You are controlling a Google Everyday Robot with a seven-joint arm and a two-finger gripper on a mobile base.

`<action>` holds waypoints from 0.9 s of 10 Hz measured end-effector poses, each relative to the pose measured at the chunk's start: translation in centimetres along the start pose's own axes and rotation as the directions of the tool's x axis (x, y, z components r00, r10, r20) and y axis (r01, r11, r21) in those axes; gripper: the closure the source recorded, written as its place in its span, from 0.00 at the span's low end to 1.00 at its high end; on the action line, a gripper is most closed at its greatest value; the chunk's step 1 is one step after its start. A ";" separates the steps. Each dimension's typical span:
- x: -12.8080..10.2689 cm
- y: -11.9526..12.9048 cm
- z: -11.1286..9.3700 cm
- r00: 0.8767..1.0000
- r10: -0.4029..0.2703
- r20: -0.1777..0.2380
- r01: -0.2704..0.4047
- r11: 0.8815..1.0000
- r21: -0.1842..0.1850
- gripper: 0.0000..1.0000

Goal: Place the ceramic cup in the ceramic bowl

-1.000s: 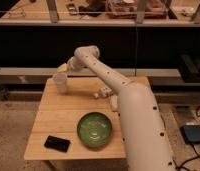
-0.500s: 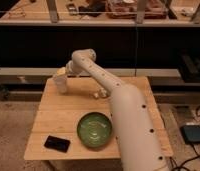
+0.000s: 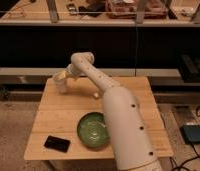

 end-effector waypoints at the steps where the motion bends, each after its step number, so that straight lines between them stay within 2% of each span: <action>1: 0.2 -0.1 0.0 1.000 -0.013 0.004 0.013 1.000 -0.006 0.62; 2: 0.7 -0.4 -0.4 0.999 -0.038 0.005 0.038 0.999 -0.021 0.74; 4: 1.3 -0.6 -1.8 0.998 -0.067 0.008 0.067 0.997 -0.037 0.90; 5: 1.6 -0.1 -3.9 0.996 -0.088 0.013 0.089 0.995 -0.053 0.98; 6: 1.3 1.1 -7.2 0.993 -0.113 0.030 0.115 0.991 -0.066 1.00; 7: 0.6 1.8 -9.2 0.991 -0.122 0.048 0.125 0.991 -0.057 1.00; 8: -1.1 2.4 -11.9 0.989 -0.126 0.082 0.128 0.992 -0.018 1.00; 9: -4.0 2.9 -15.0 0.984 -0.125 0.130 0.119 0.991 0.052 1.00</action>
